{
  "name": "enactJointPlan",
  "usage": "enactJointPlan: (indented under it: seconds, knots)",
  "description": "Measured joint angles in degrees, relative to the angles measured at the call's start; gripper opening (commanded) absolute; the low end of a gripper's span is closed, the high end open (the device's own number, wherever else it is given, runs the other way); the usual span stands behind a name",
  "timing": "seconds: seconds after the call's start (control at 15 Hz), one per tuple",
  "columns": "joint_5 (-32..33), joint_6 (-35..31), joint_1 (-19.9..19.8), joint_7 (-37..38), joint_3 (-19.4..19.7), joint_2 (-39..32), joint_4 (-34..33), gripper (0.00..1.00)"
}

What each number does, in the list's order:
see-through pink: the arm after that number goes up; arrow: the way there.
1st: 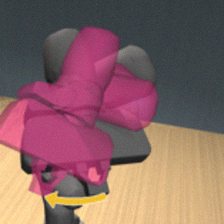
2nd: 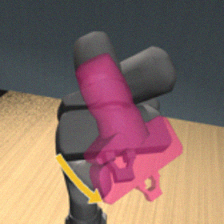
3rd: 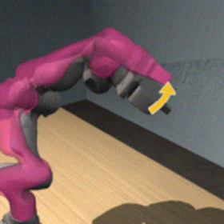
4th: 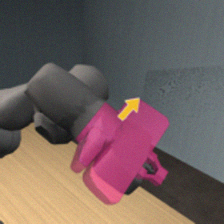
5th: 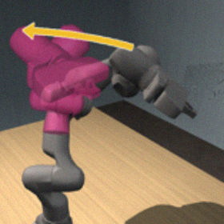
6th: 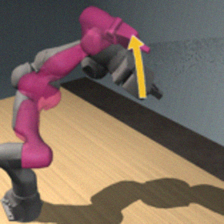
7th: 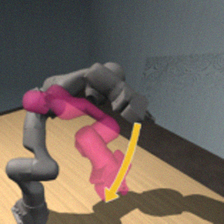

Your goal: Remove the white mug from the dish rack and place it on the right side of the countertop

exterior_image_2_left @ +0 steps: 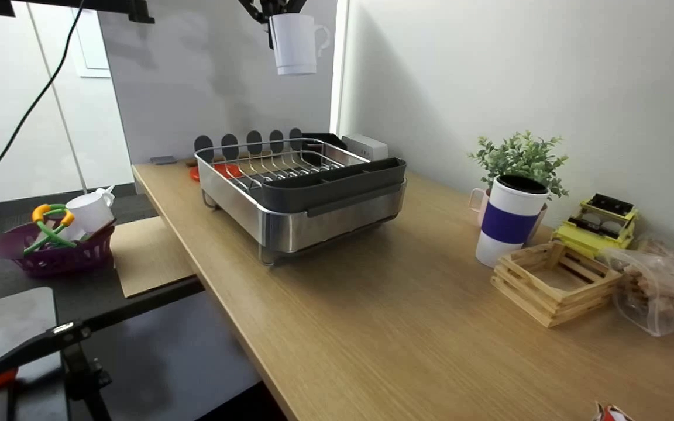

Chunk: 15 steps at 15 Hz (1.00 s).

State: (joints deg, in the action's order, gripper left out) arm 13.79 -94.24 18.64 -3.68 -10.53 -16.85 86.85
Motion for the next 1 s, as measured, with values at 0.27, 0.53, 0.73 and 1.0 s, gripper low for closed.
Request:
enactJointPlan:
  seconds: [0.27, 0.53, 0.73, 1.0]
  knots:
    - [-2.61, -6.14, -3.65, 0.52, 0.71, 4.11, 2.42, 0.01]
    - [-7.90, -12.63, -7.48, 0.34, 2.04, 7.25, 5.80, 0.01]
    - [-11.73, -16.81, -9.79, -0.18, 3.14, 9.12, 8.79, 0.01]
    - [-17.58, -22.06, -11.92, -0.61, 4.46, 11.15, 13.42, 0.02]
